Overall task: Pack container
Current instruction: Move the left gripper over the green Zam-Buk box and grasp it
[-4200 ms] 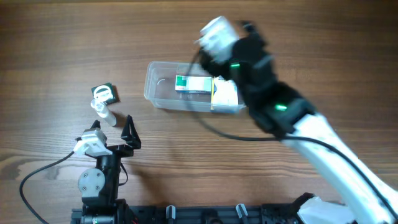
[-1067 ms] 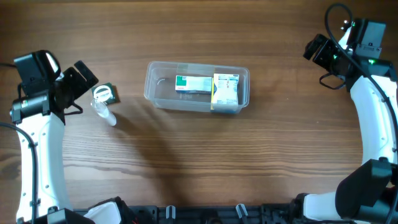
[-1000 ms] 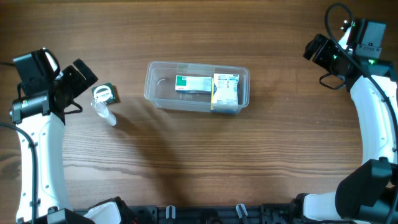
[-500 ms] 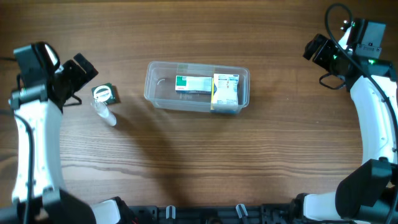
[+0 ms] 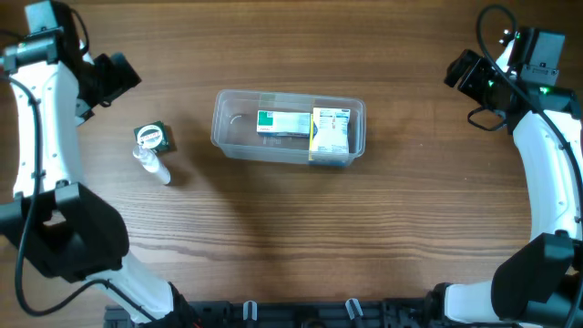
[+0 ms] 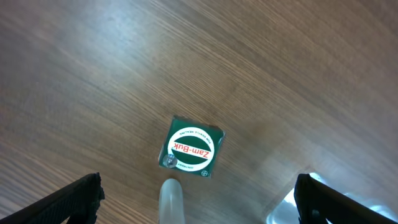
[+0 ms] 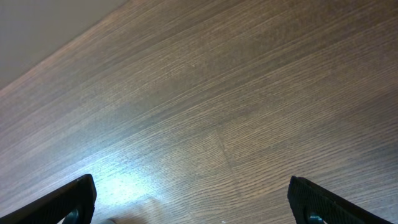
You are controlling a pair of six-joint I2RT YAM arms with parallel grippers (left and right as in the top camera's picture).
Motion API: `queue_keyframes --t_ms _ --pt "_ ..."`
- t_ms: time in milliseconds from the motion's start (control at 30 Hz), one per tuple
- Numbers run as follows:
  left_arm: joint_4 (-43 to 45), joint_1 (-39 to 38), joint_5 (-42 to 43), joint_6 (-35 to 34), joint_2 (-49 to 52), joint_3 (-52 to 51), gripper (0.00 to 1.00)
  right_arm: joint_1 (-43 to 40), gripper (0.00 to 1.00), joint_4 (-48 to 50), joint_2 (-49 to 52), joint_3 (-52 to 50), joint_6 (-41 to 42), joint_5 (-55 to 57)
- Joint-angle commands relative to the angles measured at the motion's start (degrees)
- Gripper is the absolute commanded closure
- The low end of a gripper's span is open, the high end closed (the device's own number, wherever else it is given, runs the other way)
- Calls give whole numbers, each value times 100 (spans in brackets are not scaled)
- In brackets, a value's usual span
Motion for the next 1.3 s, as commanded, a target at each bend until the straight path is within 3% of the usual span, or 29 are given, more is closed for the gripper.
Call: queue_keyframes --t_ms 0,733,1067,1267 --pt "-70 -219 -190 776 258 116 0 -2 0 15 57 15 37 -92" --pt "-621 -321 24 942 1320 -111 0 -2 0 15 57 15 37 -92" --pt "570 -317 24 1008 1320 -1274 0 -2 0 15 57 15 35 -90" --pt "907 -317 28 1215 1322 -1408 0 -2 0 15 57 15 35 -90"
